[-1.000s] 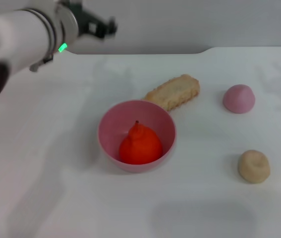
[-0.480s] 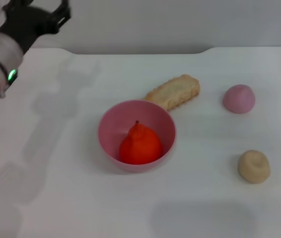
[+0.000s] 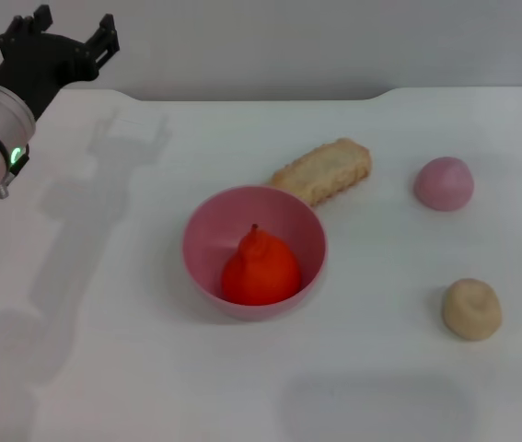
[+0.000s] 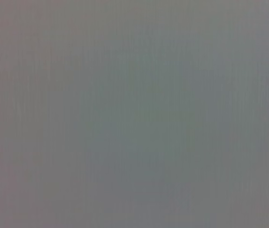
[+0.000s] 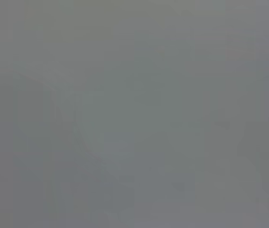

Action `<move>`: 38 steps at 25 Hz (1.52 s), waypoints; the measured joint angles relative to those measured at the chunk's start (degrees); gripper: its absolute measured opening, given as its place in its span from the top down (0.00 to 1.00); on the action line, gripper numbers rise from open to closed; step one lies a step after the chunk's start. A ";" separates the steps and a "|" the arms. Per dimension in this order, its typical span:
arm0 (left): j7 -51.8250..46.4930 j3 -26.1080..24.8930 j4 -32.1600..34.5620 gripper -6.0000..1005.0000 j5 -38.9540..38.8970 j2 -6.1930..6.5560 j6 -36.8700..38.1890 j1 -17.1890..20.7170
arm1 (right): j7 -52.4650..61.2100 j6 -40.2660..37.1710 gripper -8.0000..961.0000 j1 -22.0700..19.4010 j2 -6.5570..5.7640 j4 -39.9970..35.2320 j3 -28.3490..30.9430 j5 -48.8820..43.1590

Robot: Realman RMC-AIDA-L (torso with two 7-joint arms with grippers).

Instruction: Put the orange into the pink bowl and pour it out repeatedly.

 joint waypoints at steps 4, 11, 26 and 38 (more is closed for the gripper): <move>0.00 0.43 -0.29 0.19 0.00 0.06 -1.39 -0.86 | 7.35 2.27 0.48 1.59 -0.08 3.96 4.97 -4.37; -0.03 0.76 -1.44 0.19 0.00 0.01 -1.22 -1.95 | 0.52 10.67 0.48 4.05 0.45 7.58 10.52 -6.93; -1.43 2.68 -5.14 0.19 -0.07 -0.16 -0.65 -3.83 | -25.94 5.19 0.48 6.93 1.10 4.62 5.95 0.85; -1.49 2.71 -8.88 0.19 -4.15 -0.20 8.54 -3.58 | -28.78 -2.33 0.48 10.55 1.01 0.79 -2.24 0.78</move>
